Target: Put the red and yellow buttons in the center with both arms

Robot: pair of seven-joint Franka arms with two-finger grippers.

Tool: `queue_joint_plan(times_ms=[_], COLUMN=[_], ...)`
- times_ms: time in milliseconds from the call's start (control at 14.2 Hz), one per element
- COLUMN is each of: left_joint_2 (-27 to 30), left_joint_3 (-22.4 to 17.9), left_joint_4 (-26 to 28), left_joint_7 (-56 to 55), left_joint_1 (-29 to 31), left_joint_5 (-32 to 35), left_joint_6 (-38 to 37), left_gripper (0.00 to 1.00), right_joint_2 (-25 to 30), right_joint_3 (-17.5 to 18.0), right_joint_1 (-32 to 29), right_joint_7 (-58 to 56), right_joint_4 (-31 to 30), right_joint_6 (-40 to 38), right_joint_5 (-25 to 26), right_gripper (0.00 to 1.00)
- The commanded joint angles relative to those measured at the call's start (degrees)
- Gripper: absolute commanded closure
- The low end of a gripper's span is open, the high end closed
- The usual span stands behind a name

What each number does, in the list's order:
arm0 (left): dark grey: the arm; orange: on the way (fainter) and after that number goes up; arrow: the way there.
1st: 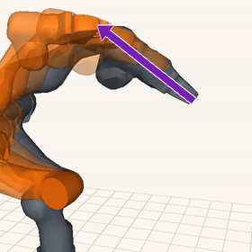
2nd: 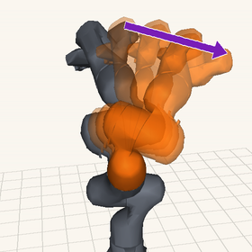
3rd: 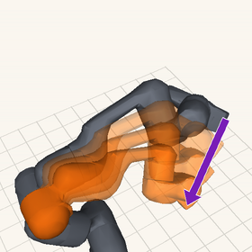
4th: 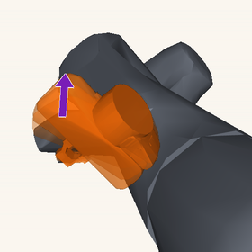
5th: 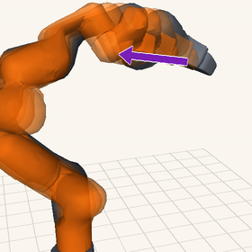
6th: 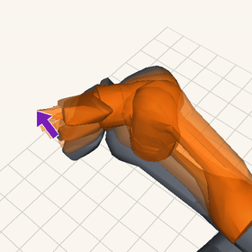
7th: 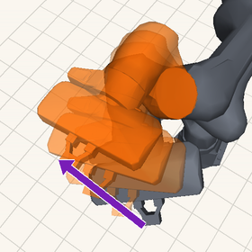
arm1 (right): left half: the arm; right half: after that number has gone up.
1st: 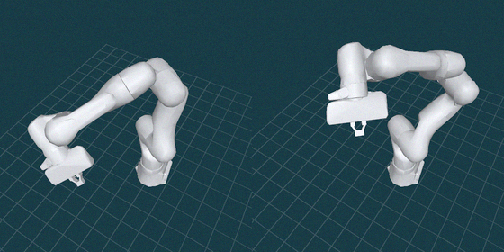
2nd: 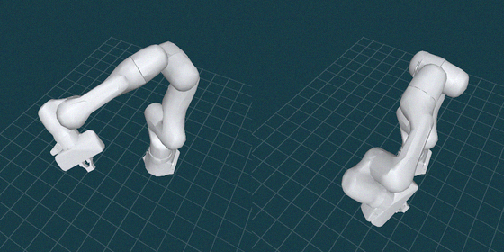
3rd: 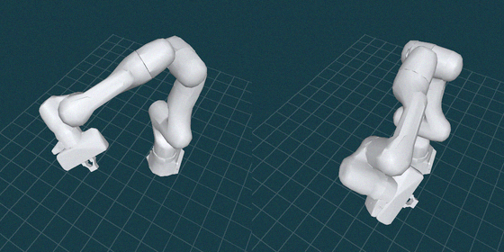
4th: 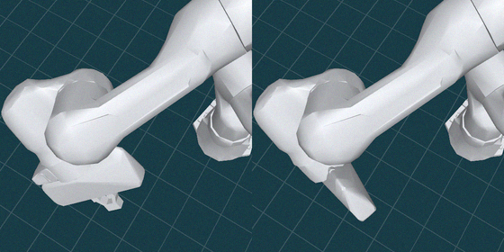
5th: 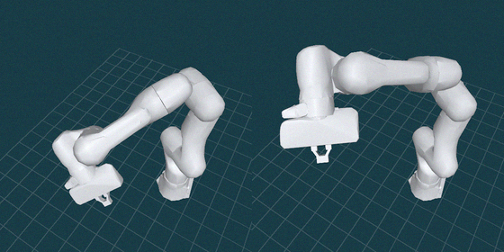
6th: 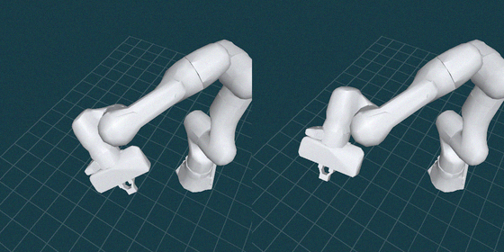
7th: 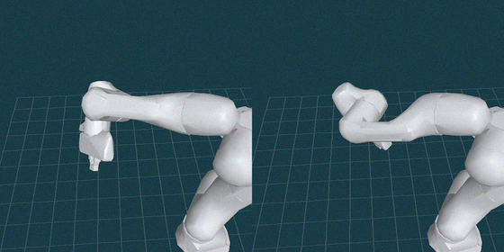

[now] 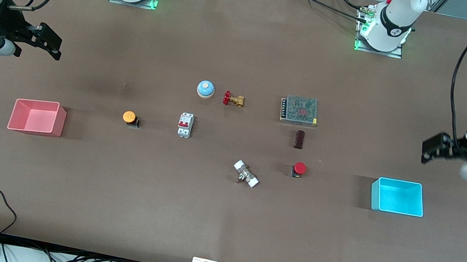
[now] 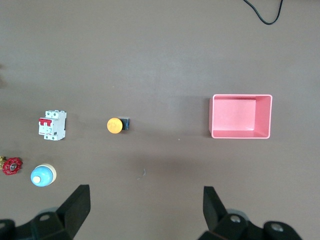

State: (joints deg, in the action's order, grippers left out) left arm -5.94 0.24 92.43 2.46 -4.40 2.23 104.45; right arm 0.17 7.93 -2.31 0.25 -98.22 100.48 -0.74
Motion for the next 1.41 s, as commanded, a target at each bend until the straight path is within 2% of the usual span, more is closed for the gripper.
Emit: queue_joint_plan(times_ms=[0,141,282,635,1341], left_joint_2=[9.63,9.01,8.66,5.77,5.5], left_joint_3=[0.55,0.55,0.55,0.55,0.55], left_joint_4=[10.15,7.15,6.8,1.71,1.52], left_joint_7=[0.79,0.87,1.05,0.87,0.96], left_joint_1=[0.62,0.53,0.53,0.44,0.53], left_joint_5=[0.93,1.02,1.02,0.93,0.93], left_joint_6=[-4.64,-10.48,-10.49,-12.86,-13.04], left_gripper=[0.0,0.0,0.0,0.0,0.0], right_joint_2=[-0.79,-0.88,-0.96,-1.93,-2.02], right_joint_3=[0.42,0.51,0.6,0.68,0.6], right_joint_1=[0.03,0.03,0.03,-0.06,-0.24], right_joint_7=[0.54,0.63,0.72,0.63,0.28], right_joint_4=[1.81,1.9,2.16,3.13,3.04], right_joint_6=[-1.52,-1.17,-0.99,-1.34,-1.34], right_joint_5=[1.35,1.27,1.18,1.27,1.26], right_gripper=[0.0,0.0,0.0,0.0,0.0])
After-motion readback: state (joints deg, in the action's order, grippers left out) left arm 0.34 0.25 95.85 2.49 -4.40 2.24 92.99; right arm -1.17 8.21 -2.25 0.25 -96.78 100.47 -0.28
